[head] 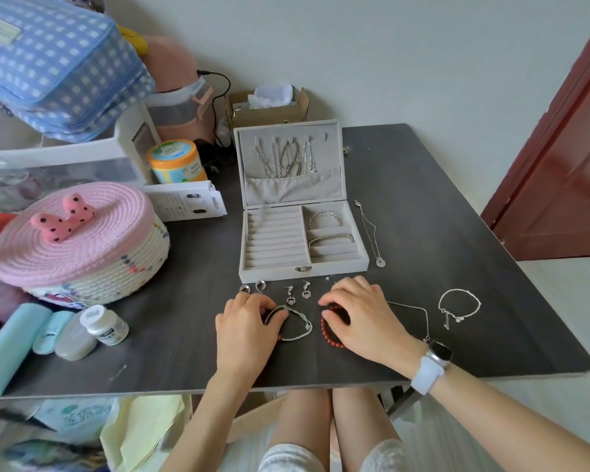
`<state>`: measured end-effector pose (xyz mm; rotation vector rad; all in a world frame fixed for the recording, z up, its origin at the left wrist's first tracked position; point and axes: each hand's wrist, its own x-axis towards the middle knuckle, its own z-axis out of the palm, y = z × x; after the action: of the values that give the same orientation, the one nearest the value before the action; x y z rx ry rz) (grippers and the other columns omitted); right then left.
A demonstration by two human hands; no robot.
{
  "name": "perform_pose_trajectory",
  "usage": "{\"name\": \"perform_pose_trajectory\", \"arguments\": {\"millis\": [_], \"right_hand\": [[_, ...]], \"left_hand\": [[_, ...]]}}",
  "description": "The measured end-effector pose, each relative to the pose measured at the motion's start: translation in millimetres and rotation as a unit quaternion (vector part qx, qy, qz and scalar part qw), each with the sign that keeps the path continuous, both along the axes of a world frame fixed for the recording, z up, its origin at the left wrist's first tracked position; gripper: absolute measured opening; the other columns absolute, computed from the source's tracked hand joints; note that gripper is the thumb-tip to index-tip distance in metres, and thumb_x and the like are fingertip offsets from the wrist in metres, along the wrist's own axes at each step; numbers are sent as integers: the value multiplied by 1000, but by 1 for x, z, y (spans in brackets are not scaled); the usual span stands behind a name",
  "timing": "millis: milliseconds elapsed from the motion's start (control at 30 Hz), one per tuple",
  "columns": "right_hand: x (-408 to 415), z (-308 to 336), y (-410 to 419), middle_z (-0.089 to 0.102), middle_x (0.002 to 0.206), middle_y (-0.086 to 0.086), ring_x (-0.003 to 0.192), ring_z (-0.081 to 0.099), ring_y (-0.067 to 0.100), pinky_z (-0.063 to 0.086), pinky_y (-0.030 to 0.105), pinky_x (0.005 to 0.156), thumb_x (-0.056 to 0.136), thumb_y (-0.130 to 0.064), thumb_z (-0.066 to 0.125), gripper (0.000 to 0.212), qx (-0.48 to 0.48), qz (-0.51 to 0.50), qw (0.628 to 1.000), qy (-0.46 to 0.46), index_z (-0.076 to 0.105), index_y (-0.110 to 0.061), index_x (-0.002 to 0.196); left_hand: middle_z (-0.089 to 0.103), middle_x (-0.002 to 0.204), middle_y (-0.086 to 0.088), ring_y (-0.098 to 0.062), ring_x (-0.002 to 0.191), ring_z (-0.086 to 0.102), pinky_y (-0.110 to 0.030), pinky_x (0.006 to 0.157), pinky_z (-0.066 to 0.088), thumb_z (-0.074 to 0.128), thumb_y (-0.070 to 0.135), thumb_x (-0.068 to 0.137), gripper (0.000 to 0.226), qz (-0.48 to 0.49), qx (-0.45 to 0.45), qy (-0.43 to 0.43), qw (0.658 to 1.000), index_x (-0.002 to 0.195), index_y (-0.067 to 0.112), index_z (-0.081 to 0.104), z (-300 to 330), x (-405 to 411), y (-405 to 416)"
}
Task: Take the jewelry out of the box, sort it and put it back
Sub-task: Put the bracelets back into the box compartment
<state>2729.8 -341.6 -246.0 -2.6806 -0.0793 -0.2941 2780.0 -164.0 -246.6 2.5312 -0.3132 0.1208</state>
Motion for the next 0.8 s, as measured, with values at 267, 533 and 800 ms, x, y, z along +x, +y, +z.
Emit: {"name": "perform_pose_trajectory", "arguments": {"millis": [267, 533, 800], "right_hand": [[3, 17, 15, 65, 101, -10, 98, 49, 11, 35, 28, 86, 88, -33, 52, 26, 101, 41, 994, 28, 61, -21, 109], [5, 38, 12, 65, 70, -9, 71, 59, 1, 47, 19, 75, 88, -6, 52, 23, 363, 16, 930, 52, 59, -28, 85], [62, 66, -49, 63, 76, -8, 66, 53, -15, 38, 0, 66, 84, 0, 56, 15, 269, -110, 952, -102, 67, -10, 87]], "left_hand": [[58, 77, 7, -12, 73, 54, -15, 66, 41, 63, 19, 86, 7, -74, -128, 6, 989, 80, 17, 63, 9, -5, -2], [58, 57, 5, -5, 50, 52, -18, 56, 45, 64, 15, 85, 16, -35, -292, 16, 956, 70, 19, 59, 48, 11, -16], [55, 68, 9, -11, 66, 52, -9, 61, 38, 61, 9, 86, 7, -81, -247, -36, 965, 81, 13, 58, 59, 63, -78]]}}
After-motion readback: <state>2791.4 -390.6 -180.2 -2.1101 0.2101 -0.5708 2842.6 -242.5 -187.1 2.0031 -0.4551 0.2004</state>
